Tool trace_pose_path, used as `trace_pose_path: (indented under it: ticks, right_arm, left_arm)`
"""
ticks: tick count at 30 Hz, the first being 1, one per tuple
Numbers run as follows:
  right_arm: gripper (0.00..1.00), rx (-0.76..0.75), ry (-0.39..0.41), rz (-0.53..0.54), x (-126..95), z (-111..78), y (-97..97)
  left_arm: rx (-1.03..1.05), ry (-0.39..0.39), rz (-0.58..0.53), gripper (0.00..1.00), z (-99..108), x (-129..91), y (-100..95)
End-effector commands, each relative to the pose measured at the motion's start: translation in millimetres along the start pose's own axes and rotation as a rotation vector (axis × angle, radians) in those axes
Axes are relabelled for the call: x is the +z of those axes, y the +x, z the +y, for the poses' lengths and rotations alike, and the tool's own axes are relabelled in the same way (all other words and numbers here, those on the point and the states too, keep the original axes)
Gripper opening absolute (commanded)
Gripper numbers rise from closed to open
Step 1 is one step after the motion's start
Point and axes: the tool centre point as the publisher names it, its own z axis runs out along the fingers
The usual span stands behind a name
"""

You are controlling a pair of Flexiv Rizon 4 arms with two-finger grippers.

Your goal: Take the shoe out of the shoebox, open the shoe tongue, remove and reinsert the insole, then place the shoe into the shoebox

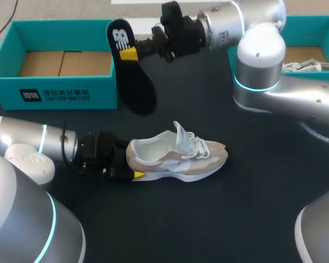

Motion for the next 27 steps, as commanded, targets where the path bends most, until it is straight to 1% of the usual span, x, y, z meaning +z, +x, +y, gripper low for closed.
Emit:
trace_pose_path:
  ticks: [1, 2, 3, 17, 18, 20, 21, 22, 24, 25, 26, 27]
  right_arm:
    - [0.0, -0.015, -0.207, 0.017, 6.2, 9.4, 5.1]
    - [0.0, -0.011, -0.207, 0.015, 5.4, 13.9, 6.5]
    - [0.0, -0.006, -0.187, 0.054, 5.7, 17.9, 7.3]
    - [0.0, -0.006, -0.187, 0.054, 5.7, 17.9, 7.3]
    - [0.0, 0.012, -0.193, 0.036, 3.4, 16.5, 8.7]
    - [0.0, 0.117, -0.153, -0.059, -7.3, 11.6, 15.0]
    - [0.0, 0.126, -0.172, -0.054, -13.8, 10.6, 22.1]
    - [0.0, 0.185, -0.149, -0.095, -20.5, 9.6, 27.0]
    - [0.0, 0.218, -0.129, -0.095, -29.1, 11.3, 37.0]
    - [0.0, 0.258, -0.116, -0.124, -34.8, 12.5, 41.2]
    - [0.0, 0.267, -0.112, -0.115, -38.3, 14.5, 45.7]
    - [0.0, 0.292, -0.103, -0.147, -43.0, 16.7, 50.1]
  left_arm:
    - [0.001, 0.0, 0.0, 0.0, 0.4, 0.8, 0.1]
    - [0.001, 0.0, 0.0, 0.0, 0.4, 0.8, 0.1]
    - [0.001, 0.0, 0.0, 0.0, 0.4, 0.8, 0.1]
    - [0.001, 0.0, 0.0, 0.0, 0.4, 0.8, 0.1]
    - [0.001, 0.0, 0.0, 0.0, 0.4, 0.8, 0.1]
    - [0.001, 0.0, 0.0, 0.0, 0.4, 0.8, 0.1]
    - [0.001, 0.0, 0.0, 0.0, 0.4, 0.8, 0.1]
    - [0.001, 0.0, 0.0, 0.0, 0.4, 0.8, 0.1]
    - [0.001, 0.0, 0.0, 0.0, 0.4, 0.8, 0.1]
    - [0.001, 0.0, 0.0, 0.0, 0.4, 0.8, 0.1]
    - [0.001, 0.0, 0.0, 0.0, 0.4, 0.8, 0.1]
    - [0.001, 0.0, 0.0, 0.0, 0.4, 0.8, 0.1]
